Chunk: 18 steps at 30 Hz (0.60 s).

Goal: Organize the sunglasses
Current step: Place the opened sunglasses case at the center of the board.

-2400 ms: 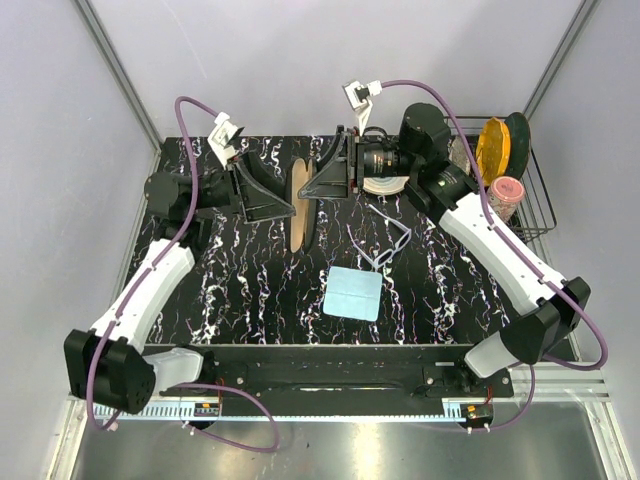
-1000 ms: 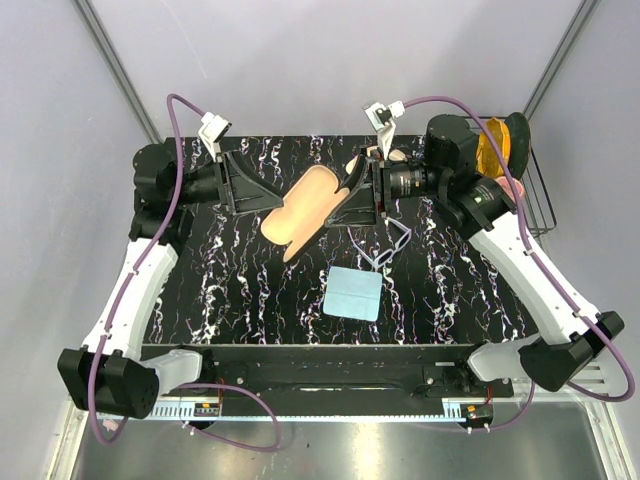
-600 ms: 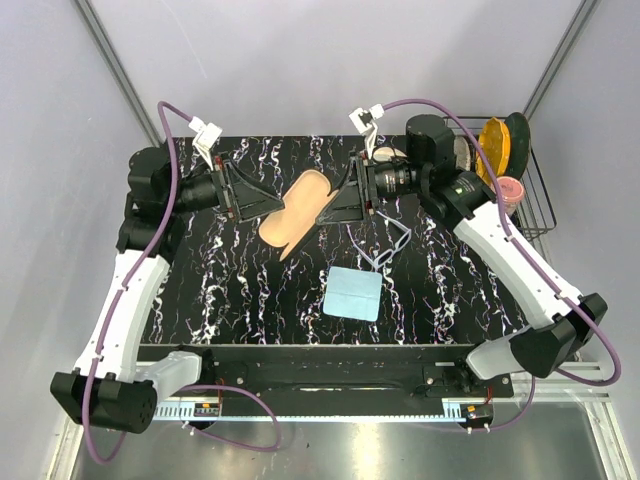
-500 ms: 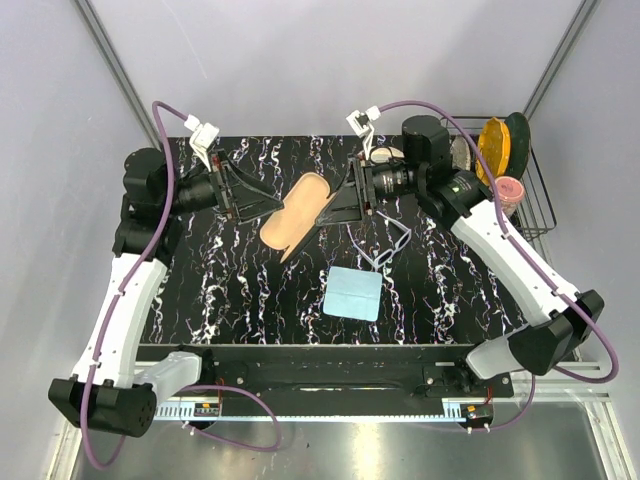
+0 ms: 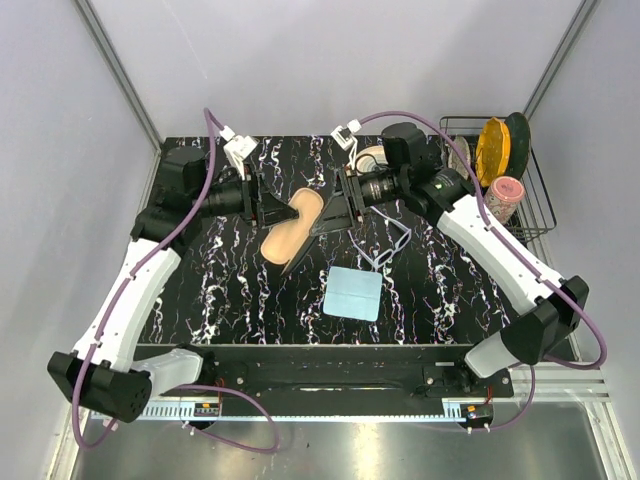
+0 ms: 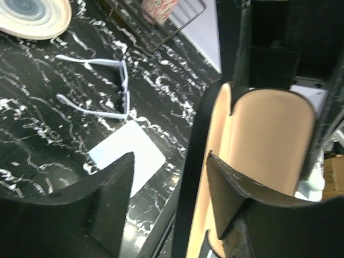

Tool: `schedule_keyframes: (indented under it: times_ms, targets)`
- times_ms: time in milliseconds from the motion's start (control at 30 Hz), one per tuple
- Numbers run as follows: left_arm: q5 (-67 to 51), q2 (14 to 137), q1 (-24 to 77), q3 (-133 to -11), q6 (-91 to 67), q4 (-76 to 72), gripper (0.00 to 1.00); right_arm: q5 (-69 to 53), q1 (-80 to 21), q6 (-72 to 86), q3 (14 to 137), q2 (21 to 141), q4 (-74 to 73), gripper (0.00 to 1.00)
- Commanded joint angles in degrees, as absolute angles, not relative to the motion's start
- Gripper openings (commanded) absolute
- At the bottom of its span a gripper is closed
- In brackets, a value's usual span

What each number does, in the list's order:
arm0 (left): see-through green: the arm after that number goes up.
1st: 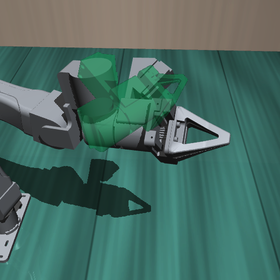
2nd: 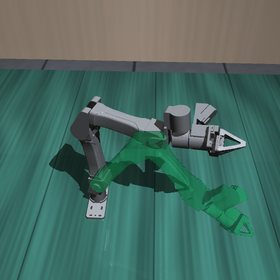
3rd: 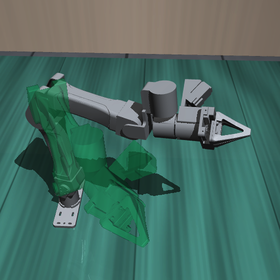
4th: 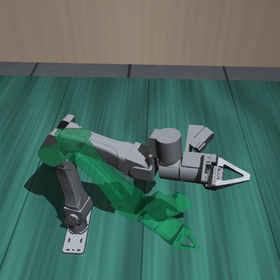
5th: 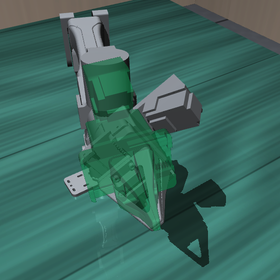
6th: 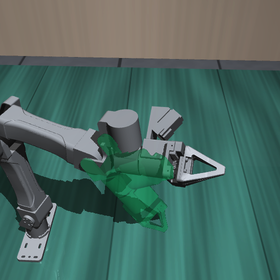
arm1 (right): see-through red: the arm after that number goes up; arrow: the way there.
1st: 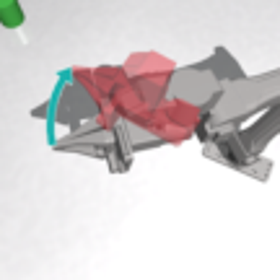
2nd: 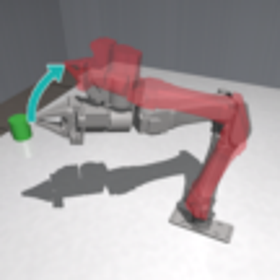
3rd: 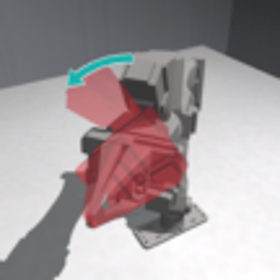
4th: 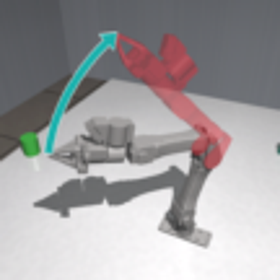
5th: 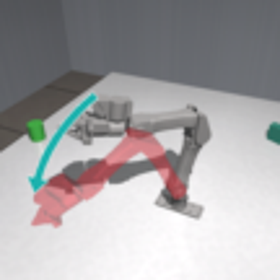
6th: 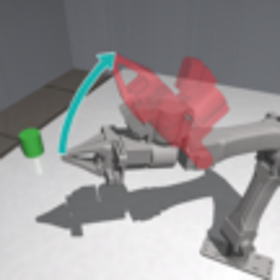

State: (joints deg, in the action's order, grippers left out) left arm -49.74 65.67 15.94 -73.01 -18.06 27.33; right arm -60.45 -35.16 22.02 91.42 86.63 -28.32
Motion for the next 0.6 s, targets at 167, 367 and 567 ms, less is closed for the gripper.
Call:
schedule_keyframes:
  times_ms: [167, 367, 567]
  targets:
    - [-42.72, 66.71, 17.31, -74.80, -12.66, 31.29, 0.21, -58.80, -35.77, 20.56, 92.11, 88.24, -30.06, 0.00]
    - [-35.70, 67.41, 17.40, -74.27, -13.53, 32.69, 0.00, -55.03, -35.77, 23.63, 92.37, 90.44, -30.15, 0.35]
    - [-20.76, 69.25, 17.40, -74.36, -20.03, 35.51, 0.00, -34.31, -35.77, 28.20, 89.91, 87.81, -28.47, 1.00]
